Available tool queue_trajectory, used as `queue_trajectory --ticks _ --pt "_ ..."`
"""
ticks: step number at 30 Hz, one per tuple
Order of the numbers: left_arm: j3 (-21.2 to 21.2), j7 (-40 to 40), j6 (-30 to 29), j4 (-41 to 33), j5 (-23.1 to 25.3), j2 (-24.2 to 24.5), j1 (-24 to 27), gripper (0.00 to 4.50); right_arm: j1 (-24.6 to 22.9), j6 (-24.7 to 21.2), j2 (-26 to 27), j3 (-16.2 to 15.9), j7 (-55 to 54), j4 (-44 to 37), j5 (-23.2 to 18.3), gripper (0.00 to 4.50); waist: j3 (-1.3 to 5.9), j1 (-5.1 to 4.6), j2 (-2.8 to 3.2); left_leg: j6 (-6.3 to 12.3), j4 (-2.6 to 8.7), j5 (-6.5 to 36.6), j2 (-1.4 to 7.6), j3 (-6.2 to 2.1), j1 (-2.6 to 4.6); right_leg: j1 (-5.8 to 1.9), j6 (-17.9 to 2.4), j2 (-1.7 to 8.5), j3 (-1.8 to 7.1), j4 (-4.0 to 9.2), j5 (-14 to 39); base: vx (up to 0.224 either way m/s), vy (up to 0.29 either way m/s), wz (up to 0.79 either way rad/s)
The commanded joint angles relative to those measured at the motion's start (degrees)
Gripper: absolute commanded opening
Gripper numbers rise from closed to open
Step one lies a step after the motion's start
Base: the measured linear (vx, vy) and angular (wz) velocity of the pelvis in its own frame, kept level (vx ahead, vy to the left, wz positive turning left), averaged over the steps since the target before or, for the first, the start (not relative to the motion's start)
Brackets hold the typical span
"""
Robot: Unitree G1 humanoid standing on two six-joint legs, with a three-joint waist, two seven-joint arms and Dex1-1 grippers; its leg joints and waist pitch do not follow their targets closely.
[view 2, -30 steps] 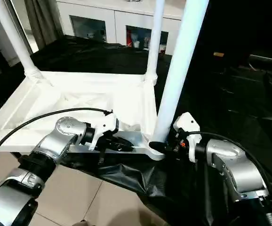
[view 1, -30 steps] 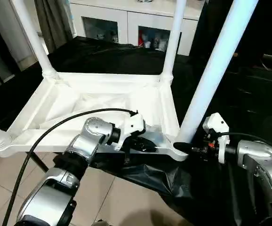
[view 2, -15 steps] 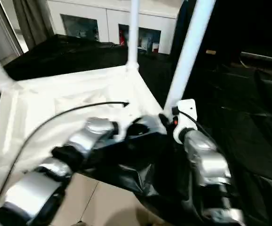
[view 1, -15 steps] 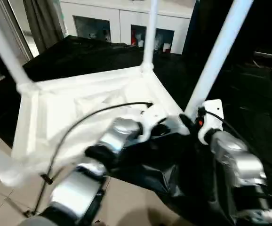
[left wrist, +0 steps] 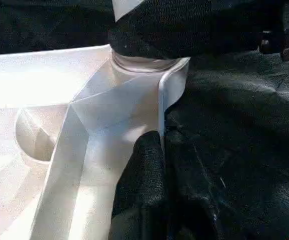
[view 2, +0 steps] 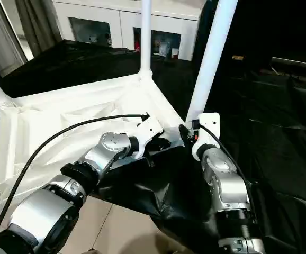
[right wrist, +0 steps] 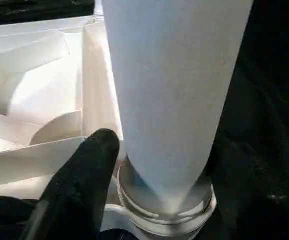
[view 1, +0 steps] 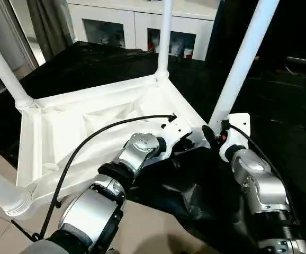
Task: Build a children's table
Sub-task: Rotate leg to tighten
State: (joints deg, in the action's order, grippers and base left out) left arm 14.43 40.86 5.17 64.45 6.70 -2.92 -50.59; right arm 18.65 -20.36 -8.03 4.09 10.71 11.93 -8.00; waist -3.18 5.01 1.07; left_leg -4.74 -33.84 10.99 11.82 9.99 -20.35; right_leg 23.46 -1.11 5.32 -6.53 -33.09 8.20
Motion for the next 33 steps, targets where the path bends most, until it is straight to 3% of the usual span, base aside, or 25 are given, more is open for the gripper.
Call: queue_trajectory --ticks 1,3,4,7,11,12,16,17,19,21,24,25,27,29,30,31,33 --pt "-1.2 0.7 5.9 -2.2 -1.5 -1.7 -2.4 0.0 -2.2 1.1 -0.8 0.0 3.2 -4.1 -2.0 3.05 4.24 0.11 -1.29 4.93 3.69 8.8 0.78 -0.03 0.05 -3.83 -8.5 3.33 2.8 4.24 17.4 0.0 0.0 0.0" --pt "-1.3 0.7 6.3 -2.1 -1.5 -1.8 -2.4 0.0 -2.7 1.0 -1.2 0.2 3.6 -4.9 -2.3 3.05 4.25 0.29 -1.18 5.35 3.66 8.5 0.85 -0.05 0.09 -3.8 -8.4 3.32 2.82 4.22 17.1 0.0 0.0 0.0" --pt "-1.6 1.5 6.3 -2.2 -1.9 -1.8 -2.4 0.28 -3.7 0.8 -1.9 0.8 4.4 -6.2 -2.8 3.09 4.19 0.23 -1.15 5.6 3.68 8.3 0.85 -0.07 -0.07 -3.79 -8.6 3.29 2.82 4.1 16.7 0.0 0.0 0.0" --pt "-1.6 4.7 5.5 -3.0 -2.7 -1.4 -2.1 0.59 -6.7 0.2 -4.5 3.1 7.4 -9.7 -5.0 3.1 4.32 0.58 -1.03 6.33 3.62 7.8 1.02 -0.1 -0.09 -3.89 -9.3 3.55 2.86 4.08 15.6 0.0 0.0 0.0" --pt "-1.7 4.5 5.8 -3.5 -2.6 -1.2 -1.9 0.85 -8.1 -0.1 -6.2 4.0 9.6 -11.4 -6.3 3.1 4.19 0.44 -1.24 6.48 3.63 8.5 0.98 -0.12 -0.21 -3.95 -9.3 3.45 2.8 3.97 15.4 0.0 0.0 0.0" --pt "-1.8 5.0 5.7 -3.9 -2.8 -0.9 -1.7 1.0 -8.8 -0.1 -7.3 3.9 11.1 -11.9 -6.6 3.1 3.98 0.27 -1.26 6.42 3.62 9.4 0.73 -0.02 -0.29 -3.99 -8.3 3.33 2.64 4.47 18.3 0.0 0.0 0.0" --pt "-2.3 7.6 4.5 -6.3 -4.0 0.6 -0.4 1.17 -11.2 -0.7 -11.3 2.7 17.6 -14.7 -8.2 3.1 3.88 0.34 -1.33 6.55 3.63 9.4 0.61 -0.1 -0.49 -4.11 -6.7 3.34 2.6 4.82 21.2 0.0 0.0 0.0" --pt "-2.5 9.0 3.3 -8.1 -4.6 1.6 0.5 1.45 -12.0 -1.3 -12.7 2.1 19.9 -15.9 -8.8 3.1 3.79 0.32 -1.35 6.56 3.67 9.9 0.69 -0.08 -0.34 -3.99 -6.6 3.28 2.54 4.92 22.0 0.0 0.0 0.0" --pt "-2.3 12.8 0.9 -13.2 -5.6 4.4 3.5 1.53 -13.8 -2.5 -15.2 1.2 24.1 -18.6 -10.5 3.1 3.63 0.36 -1.62 7.02 3.76 10.0 0.83 -0.15 -0.54 -4.06 -6.7 3.31 2.59 4.82 22.3 0.0 0.0 0.0" --pt "-1.8 15.9 -1.8 -18.6 -6.6 7.0 6.6 1.69 -15.0 -3.9 -16.6 1.1 26.3 -20.6 -12.2 3.1 3.58 0.31 -1.38 7.05 3.87 10.3 1.07 -0.26 -0.48 -3.83 -6.8 3.36 2.65 4.77 22.9 0.0 0.0 0.0" --pt "-1.4 20.0 -7.2 -29.9 -8.2 12.5 13.3 1.99 -15.6 -4.7 -17.7 0.1 28.1 -21.9 -12.9 3.1 3.35 0.07 -1.23 5.63 4.23 11.8 1.65 -0.35 -0.01 -3.19 -7.1 3.47 2.81 4.69 24.7 0.0 0.0 0.0" --pt "-1.1 22.0 -9.9 -35.5 -9.1 15.1 16.7 2.07 -15.2 -4.9 -17.3 -0.8 28.2 -21.8 -12.9 3.1 3.23 -0.09 -1.4 5.02 4.28 12.3 1.57 -0.28 0.09 -2.86 -6.9 3.42 2.86 4.71 25.0 0.0 0.0 0.0" --pt "-0.7 24.0 -13.6 -42.7 -10.2 18.3 20.9 2.2 -14.1 -5.1 -16.1 -2.2 27.6 -21.1 -12.4 3.1 3.16 -0.16 -1.13 4.06 4.65 13.1 2.03 -0.55 0.14 -2.89 -7.4 3.68 3.03 4.36 24.6 0.0 0.0 0.0" --pt "-1.0 24.7 -18.2 -50.7 -11.1 21.8 25.5 2.4 -12.4 -5.0 -14.2 -4.1 26.9 -19.7 -11.6 3.1 2.66 -0.7 -1.6 3.46 4.89 14.8 1.8 -0.34 0.09 -2.48 -7.0 3.3 3.12 4.72 25.8 0.0 0.0 0.0" --pt "-1.0 24.7 -18.2 -50.7 -11.1 21.8 25.5 2.44 -12.4 -5.0 -14.2 -4.1 26.9 -19.7 -11.6 3.1 2.61 -0.68 -1.38 2.87 4.89 15.6 1.88 -0.45 0.25 -2.4 -7.1 3.43 3.1 4.45 26.4 0.0 0.0 0.0" --pt "-1.5 24.6 -21.2 -55.7 -11.5 24.0 28.3 2.52 -10.7 -4.8 -12.5 -5.7 26.4 -18.0 -10.8 3.1 2.46 -0.81 -1.71 2.53 4.91 16.2 1.76 -0.37 0.37 -2.24 -6.5 3.4 3.13 4.79 27.8 0.0 0.0 0.0" --pt "-2.4 24.3 -24.0 -60.2 -11.9 26.1 30.9 2.76 -8.2 -3.8 -10.1 -7.4 25.4 -15.0 -9.6 3.1 2.14 -0.82 -1.33 2.03 5.02 17.3 1.62 -0.41 0.62 -1.92 -5.9 3.36 3.19 5.13 29.9 0.0 0.0 0.0"
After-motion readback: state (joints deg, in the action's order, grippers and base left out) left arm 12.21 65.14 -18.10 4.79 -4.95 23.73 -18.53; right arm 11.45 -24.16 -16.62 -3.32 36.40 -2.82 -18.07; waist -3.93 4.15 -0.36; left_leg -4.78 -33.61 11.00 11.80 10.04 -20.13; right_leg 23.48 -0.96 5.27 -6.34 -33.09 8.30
